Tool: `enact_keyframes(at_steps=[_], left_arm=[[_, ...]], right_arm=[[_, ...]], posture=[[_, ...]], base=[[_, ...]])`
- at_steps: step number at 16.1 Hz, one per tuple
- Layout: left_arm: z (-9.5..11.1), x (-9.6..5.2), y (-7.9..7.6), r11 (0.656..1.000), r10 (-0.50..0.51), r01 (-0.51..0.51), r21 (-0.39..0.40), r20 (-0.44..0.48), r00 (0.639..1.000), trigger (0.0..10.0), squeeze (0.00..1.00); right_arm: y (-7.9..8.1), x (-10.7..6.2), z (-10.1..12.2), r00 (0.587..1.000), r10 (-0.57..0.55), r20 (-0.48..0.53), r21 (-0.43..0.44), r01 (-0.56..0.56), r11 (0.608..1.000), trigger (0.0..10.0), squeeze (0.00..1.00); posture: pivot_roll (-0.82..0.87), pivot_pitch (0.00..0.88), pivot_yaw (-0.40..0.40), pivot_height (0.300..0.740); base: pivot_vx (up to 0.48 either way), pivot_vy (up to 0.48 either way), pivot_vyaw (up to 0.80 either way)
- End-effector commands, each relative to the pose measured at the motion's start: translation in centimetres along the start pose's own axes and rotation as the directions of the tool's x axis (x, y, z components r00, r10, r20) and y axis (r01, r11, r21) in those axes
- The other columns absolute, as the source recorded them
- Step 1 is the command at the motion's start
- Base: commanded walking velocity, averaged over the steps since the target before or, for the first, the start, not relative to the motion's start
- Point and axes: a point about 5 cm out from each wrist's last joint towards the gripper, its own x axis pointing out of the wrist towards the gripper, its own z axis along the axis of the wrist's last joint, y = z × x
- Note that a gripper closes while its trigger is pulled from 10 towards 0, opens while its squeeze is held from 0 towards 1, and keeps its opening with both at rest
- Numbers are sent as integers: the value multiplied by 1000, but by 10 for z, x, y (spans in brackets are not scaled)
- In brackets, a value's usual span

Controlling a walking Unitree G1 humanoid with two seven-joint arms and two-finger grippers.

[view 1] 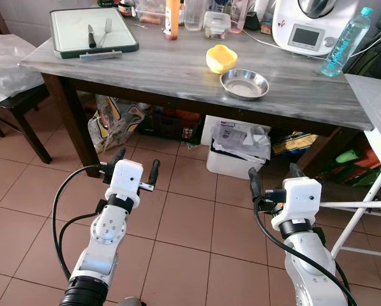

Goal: Setting the table

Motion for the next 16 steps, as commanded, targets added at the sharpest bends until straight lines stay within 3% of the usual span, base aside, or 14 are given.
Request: enact_keyframes(at_steps=[1, 8, 16], left_arm=[[3, 2, -5, 1000, -11, 11, -5, 7, 1000, 10000, 0], [4, 5, -6, 1000, -23, 23, -12, 8, 1000, 10000, 0], [-1, -3, 6, 1000, -8, 7, -9, -16, 1000, 10000, 0]], right_arm=[[-5, -1, 0, 1000, -25, -1, -4, 25, 1000, 10000, 0], [1, -27, -6, 999, -18, -40, 22, 18, 1000, 10000, 0], [-7, -26, -2, 998, -53, -30, 0, 53, 999, 10000, 0]], posture=[[214, 124, -93, 740], [201, 123, -83, 740], [200, 121, -86, 740]], base=[[0, 0, 0], [0, -77, 0], [0, -303, 0]])
